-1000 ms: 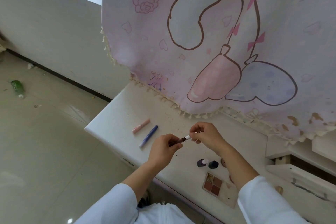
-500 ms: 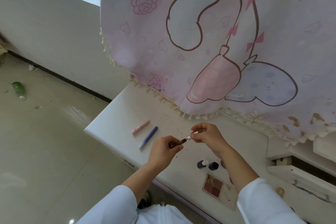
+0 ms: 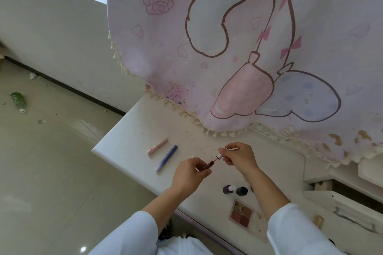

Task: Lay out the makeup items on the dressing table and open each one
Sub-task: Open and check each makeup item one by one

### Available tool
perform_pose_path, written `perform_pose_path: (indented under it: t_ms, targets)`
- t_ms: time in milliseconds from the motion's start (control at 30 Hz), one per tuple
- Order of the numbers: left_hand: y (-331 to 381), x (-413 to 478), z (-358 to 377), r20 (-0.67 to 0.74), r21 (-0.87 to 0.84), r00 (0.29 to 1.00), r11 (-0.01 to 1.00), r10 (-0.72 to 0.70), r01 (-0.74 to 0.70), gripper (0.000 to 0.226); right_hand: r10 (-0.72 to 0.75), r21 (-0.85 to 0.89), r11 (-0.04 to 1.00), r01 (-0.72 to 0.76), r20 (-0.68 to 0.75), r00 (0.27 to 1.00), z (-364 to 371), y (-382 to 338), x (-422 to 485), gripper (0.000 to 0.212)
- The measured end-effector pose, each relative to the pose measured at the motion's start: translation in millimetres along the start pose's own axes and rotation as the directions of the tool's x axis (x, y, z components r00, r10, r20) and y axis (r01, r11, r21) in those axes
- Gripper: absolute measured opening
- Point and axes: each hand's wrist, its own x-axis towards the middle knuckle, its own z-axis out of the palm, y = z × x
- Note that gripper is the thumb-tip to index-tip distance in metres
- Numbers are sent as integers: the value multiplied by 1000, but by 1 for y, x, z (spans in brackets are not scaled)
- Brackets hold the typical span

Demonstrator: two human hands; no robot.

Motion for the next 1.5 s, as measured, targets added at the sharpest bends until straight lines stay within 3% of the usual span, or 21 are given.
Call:
perform_pose_path:
  t_ms: [267, 467, 900, 1133, 1333, 1500]
  targets:
    - [-1, 13, 22, 50, 128, 995, 989, -86, 79, 27, 86, -155, 984, -88, -20, 996, 2, 11, 26, 18]
    - [-8, 21, 40, 105, 173, 982, 975, -159, 139, 22, 166, -280, 947, -155, 13, 986, 7, 22, 44, 7]
    - [-13, 28, 49, 124, 258, 976, 956, -176, 140, 22, 132, -479, 871, -108, 17, 991, 12, 32, 52, 11]
    - [-14, 27, 44, 120, 223, 978, 964, -173, 143, 30, 88, -588, 806, -67, 8, 996, 12, 29, 50, 35]
    - [-17, 21, 28, 28, 186, 992, 976, -124, 116, 32, 4, -654, 757, 5, 13, 1000, 13, 22, 47, 34]
    - [-36, 10, -1, -126, 131, 985, 982, -122, 138, 23, -68, -648, 749, 141, 137, 988, 36, 8, 44, 30]
